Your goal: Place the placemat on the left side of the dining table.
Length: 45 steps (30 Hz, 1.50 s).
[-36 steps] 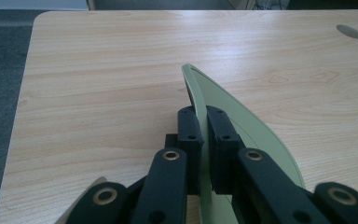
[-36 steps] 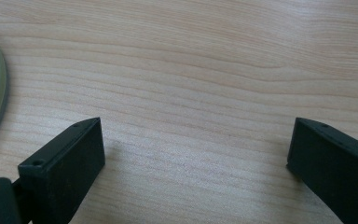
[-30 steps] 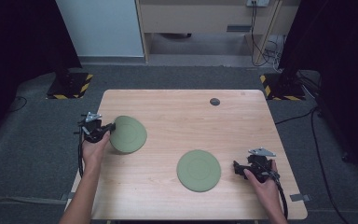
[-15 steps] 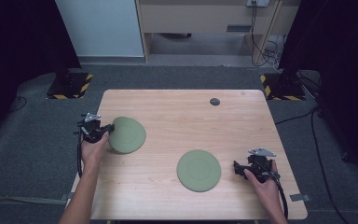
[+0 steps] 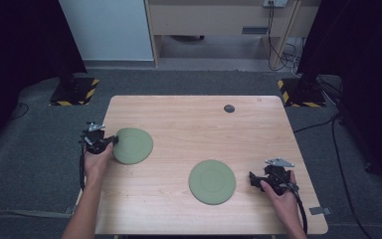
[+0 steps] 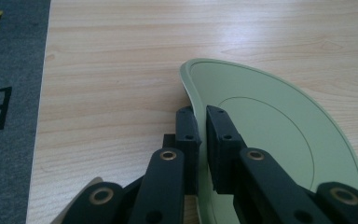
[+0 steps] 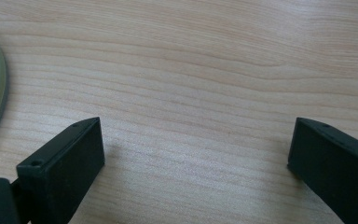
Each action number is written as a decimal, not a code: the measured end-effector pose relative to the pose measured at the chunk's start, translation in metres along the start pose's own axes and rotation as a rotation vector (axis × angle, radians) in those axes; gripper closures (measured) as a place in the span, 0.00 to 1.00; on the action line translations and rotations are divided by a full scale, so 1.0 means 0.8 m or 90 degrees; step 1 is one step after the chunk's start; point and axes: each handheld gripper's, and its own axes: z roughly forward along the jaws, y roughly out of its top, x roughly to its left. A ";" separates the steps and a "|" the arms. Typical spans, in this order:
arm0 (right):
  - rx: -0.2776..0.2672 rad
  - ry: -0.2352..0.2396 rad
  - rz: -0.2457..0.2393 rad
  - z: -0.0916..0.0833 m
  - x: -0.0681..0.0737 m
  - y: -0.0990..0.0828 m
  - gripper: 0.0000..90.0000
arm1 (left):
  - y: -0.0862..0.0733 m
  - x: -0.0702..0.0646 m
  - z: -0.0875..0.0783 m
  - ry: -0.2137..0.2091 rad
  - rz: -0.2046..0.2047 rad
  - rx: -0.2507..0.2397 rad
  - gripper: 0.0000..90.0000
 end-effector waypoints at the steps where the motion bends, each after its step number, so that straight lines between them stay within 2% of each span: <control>1: 0.000 0.000 0.000 0.000 0.000 0.000 0.04 | 0.000 0.000 0.000 0.000 0.000 0.000 0.92; 4: 0.000 0.000 0.000 0.000 0.000 0.000 0.04 | -0.002 -0.002 0.003 0.021 0.013 0.009 0.88; 5: 0.000 0.000 0.001 0.000 0.000 0.000 0.04 | -0.003 -0.002 0.006 0.031 0.019 0.020 0.82; 6: 0.000 0.000 0.000 0.000 0.000 0.000 0.04 | -0.003 -0.002 0.010 0.039 0.024 0.042 0.71; 7: 0.000 0.000 0.000 0.000 0.000 0.000 0.04 | -0.003 -0.002 0.010 0.039 0.024 0.042 0.60; 8: 0.001 0.000 0.001 0.000 0.000 0.000 0.04 | -0.001 -0.003 0.011 0.072 0.047 0.049 0.53; 9: 0.001 0.000 0.001 0.000 0.000 0.000 0.04 | -0.001 -0.003 0.011 0.074 0.049 0.041 0.48; 10: 0.000 0.000 0.000 0.000 0.000 0.000 0.04 | -0.001 -0.003 0.011 0.074 0.049 0.041 0.44; 13: 0.001 0.000 0.000 0.000 0.000 0.000 0.04 | 0.002 -0.007 0.010 0.071 0.070 0.046 0.32; 15: 0.001 0.000 0.001 0.000 0.000 0.000 0.04 | 0.003 -0.009 0.009 0.065 0.071 0.044 0.24; 16: 0.001 0.001 0.000 0.000 0.000 0.000 0.04 | 0.004 -0.012 0.008 0.049 0.062 0.039 0.20; 20: 0.000 0.001 0.000 0.000 0.000 0.000 0.04 | 0.006 -0.024 0.004 0.022 0.058 0.039 0.09; 21: 0.000 0.002 0.000 0.000 0.000 0.000 0.04 | 0.006 -0.027 0.003 0.011 0.061 0.042 0.08; 22: 0.000 0.002 0.000 0.000 -0.001 0.000 0.04 | 0.006 -0.027 0.003 0.011 0.061 0.042 0.07; 23: -0.001 0.002 -0.001 0.000 -0.002 0.001 0.05 | 0.006 -0.036 0.001 -0.004 0.072 0.046 0.06; 26: -0.001 0.004 0.002 0.001 -0.003 0.001 0.05 | 0.005 -0.047 -0.002 -0.028 0.073 0.047 0.05; 32: -0.003 0.004 0.003 0.001 -0.005 0.001 0.05 | 0.002 -0.067 -0.007 -0.043 0.078 0.038 0.05; 45: -0.003 0.005 0.005 0.001 -0.004 0.002 0.04 | 0.001 -0.102 -0.016 -0.073 0.123 0.023 0.05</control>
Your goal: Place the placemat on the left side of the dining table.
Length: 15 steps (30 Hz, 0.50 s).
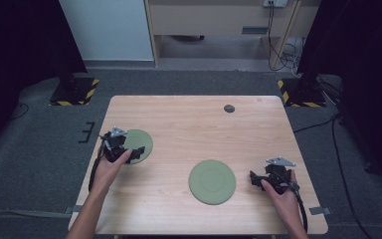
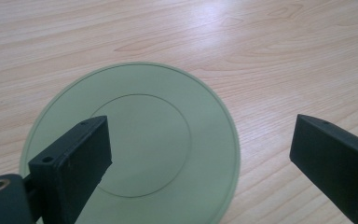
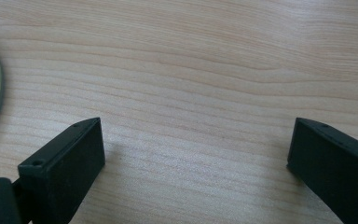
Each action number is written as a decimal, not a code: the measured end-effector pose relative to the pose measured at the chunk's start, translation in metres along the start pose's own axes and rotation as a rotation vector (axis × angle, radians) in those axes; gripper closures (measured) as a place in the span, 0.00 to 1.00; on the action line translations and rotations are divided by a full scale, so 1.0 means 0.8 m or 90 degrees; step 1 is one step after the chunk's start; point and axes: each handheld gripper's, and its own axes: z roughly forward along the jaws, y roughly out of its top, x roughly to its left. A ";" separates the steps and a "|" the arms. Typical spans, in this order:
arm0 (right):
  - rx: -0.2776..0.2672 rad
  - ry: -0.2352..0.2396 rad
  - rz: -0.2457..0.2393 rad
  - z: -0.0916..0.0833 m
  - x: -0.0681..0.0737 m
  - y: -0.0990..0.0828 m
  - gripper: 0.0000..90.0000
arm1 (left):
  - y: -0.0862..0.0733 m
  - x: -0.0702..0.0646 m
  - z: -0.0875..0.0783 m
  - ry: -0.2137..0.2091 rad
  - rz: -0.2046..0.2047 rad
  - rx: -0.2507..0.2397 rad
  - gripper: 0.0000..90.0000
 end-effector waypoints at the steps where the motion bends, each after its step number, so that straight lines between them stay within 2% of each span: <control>1: 0.000 0.000 0.000 0.000 0.000 0.000 0.04 | 0.000 0.000 0.000 0.000 0.000 0.000 0.05; 10: 0.001 0.000 -0.004 -0.001 0.001 -0.001 0.04 | 0.000 -0.026 -0.015 -0.016 0.025 -0.010 0.05; 12: 0.001 0.001 -0.005 0.000 0.002 -0.001 0.04 | 0.002 -0.039 -0.018 -0.029 0.036 -0.017 0.05; 15: 0.001 0.002 -0.005 0.000 0.002 0.000 0.04 | 0.001 -0.046 -0.019 -0.036 0.042 -0.020 0.05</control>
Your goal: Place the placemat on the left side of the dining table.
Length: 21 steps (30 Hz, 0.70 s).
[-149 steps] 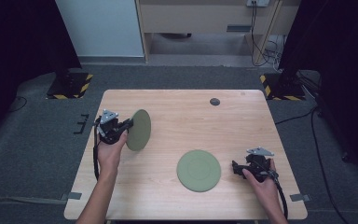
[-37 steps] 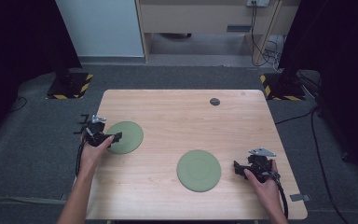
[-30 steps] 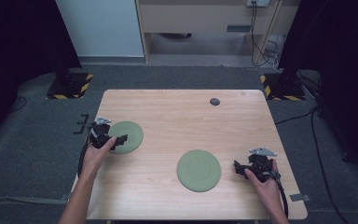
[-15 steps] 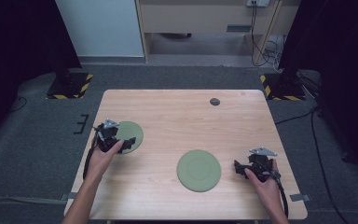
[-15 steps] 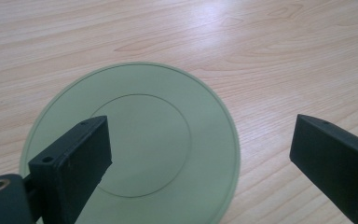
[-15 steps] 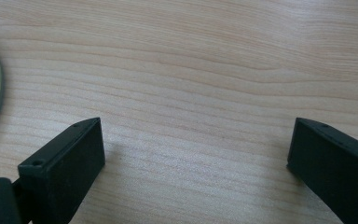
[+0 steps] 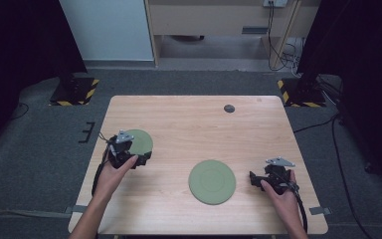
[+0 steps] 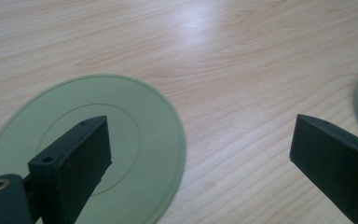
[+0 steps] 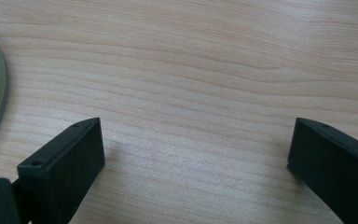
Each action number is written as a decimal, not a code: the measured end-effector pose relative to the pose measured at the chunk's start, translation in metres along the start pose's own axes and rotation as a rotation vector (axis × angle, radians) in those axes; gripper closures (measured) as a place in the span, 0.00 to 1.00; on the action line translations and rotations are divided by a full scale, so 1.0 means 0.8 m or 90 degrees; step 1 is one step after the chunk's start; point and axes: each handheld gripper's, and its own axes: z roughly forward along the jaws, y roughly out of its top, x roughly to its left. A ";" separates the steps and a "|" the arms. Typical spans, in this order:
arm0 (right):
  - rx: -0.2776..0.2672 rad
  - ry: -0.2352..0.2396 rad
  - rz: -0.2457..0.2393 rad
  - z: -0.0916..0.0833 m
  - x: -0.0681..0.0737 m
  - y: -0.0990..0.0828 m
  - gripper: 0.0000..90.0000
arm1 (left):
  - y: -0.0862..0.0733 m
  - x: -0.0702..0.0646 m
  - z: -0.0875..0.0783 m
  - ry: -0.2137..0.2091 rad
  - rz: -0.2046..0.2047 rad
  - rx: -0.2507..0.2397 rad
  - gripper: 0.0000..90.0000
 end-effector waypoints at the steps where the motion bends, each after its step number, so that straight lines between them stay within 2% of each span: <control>1: 0.000 0.000 0.001 0.000 0.000 0.000 0.04 | -0.001 -0.004 0.000 -0.001 0.002 -0.001 0.05; 6: 0.000 0.000 0.000 0.000 0.000 0.000 0.04 | -0.003 -0.029 0.006 -0.019 0.027 -0.005 0.05; 7: 0.001 0.000 -0.001 0.000 0.000 0.000 0.04 | -0.003 -0.029 0.006 -0.019 0.027 -0.005 0.05; 11: 0.001 0.000 -0.001 0.000 0.000 0.000 0.04 | -0.006 -0.049 0.009 -0.034 0.053 -0.004 0.05; 15: 0.001 -0.001 -0.001 0.000 0.000 0.000 0.04 | -0.010 -0.059 0.011 -0.043 0.063 -0.002 0.05; 16: 0.002 -0.002 -0.001 0.000 0.000 0.000 0.04 | -0.011 -0.064 0.012 -0.045 0.074 0.001 0.05; 20: 0.003 -0.001 -0.003 0.001 0.000 0.000 0.03 | -0.013 -0.070 0.014 -0.051 0.084 0.003 0.05; 21: 0.003 0.000 -0.003 0.001 0.000 0.000 0.03 | -0.014 -0.074 0.014 -0.053 0.093 0.006 0.05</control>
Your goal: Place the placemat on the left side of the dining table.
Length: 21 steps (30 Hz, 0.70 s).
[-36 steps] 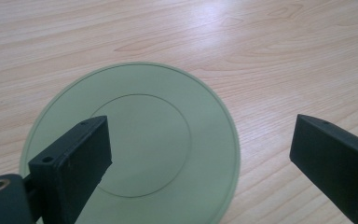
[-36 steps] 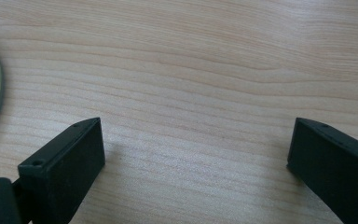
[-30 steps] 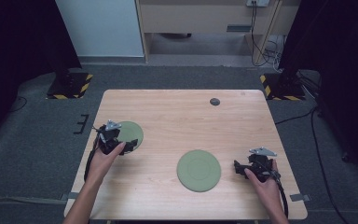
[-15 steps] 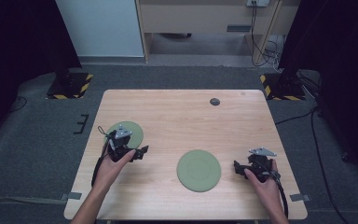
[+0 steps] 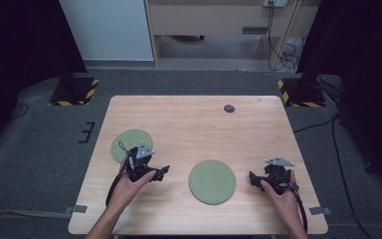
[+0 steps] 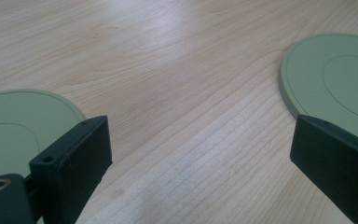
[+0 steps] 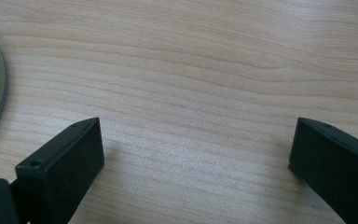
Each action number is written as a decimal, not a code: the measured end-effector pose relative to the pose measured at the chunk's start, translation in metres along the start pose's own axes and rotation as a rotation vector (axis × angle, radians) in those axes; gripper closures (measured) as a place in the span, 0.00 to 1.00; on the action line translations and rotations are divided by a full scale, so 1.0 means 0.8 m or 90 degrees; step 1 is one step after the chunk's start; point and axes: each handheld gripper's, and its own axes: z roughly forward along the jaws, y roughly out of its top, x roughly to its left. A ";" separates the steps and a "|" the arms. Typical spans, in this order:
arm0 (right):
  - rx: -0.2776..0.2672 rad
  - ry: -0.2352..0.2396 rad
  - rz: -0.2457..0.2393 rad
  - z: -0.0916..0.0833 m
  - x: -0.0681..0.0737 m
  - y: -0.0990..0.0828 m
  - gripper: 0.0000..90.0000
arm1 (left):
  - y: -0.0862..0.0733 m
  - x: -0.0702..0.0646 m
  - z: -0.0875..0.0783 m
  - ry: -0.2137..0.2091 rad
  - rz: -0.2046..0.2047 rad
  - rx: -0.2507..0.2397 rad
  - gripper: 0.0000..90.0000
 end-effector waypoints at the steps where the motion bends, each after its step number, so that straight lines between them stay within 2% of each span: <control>1: 0.000 0.000 0.000 0.000 0.000 0.000 0.03 | -0.001 -0.002 0.000 0.000 0.003 0.001 0.05; 6: 0.000 0.001 0.000 0.000 0.000 0.000 0.03 | -0.005 -0.014 0.003 -0.007 0.022 0.008 0.05; 21: 0.002 0.001 -0.001 0.000 0.000 0.000 0.03 | -0.019 -0.038 0.012 -0.024 0.049 0.027 0.05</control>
